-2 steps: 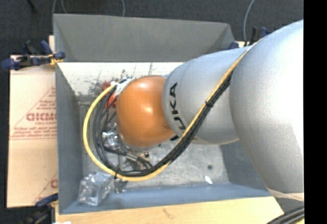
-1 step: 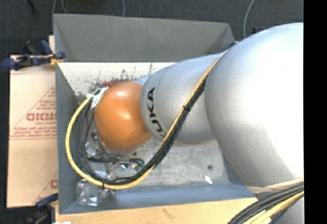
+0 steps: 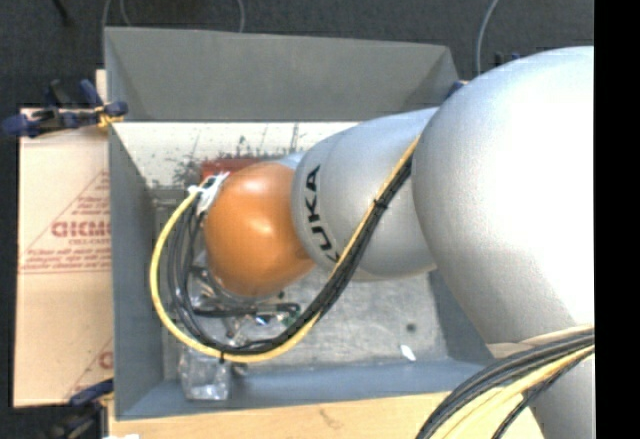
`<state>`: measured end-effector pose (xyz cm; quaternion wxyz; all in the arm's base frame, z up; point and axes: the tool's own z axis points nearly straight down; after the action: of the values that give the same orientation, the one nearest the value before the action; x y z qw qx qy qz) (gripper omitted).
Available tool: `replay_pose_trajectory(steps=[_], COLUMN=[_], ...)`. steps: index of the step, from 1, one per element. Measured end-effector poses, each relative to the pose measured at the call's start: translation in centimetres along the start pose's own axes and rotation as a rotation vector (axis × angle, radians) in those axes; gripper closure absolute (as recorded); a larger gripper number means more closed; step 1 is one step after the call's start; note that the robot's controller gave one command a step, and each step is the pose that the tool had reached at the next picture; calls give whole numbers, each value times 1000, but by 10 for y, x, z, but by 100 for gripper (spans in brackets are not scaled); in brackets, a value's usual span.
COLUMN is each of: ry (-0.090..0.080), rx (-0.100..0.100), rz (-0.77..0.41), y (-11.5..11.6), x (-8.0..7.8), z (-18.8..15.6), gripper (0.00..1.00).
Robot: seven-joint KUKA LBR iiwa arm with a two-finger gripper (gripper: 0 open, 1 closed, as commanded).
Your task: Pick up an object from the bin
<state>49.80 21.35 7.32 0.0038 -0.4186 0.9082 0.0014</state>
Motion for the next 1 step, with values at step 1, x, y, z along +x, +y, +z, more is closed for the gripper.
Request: replay_pose_trajectory(steps=[1], ry=[4], rx=[1], rz=[-31], y=[24], x=[0], z=[-31], gripper=[0])
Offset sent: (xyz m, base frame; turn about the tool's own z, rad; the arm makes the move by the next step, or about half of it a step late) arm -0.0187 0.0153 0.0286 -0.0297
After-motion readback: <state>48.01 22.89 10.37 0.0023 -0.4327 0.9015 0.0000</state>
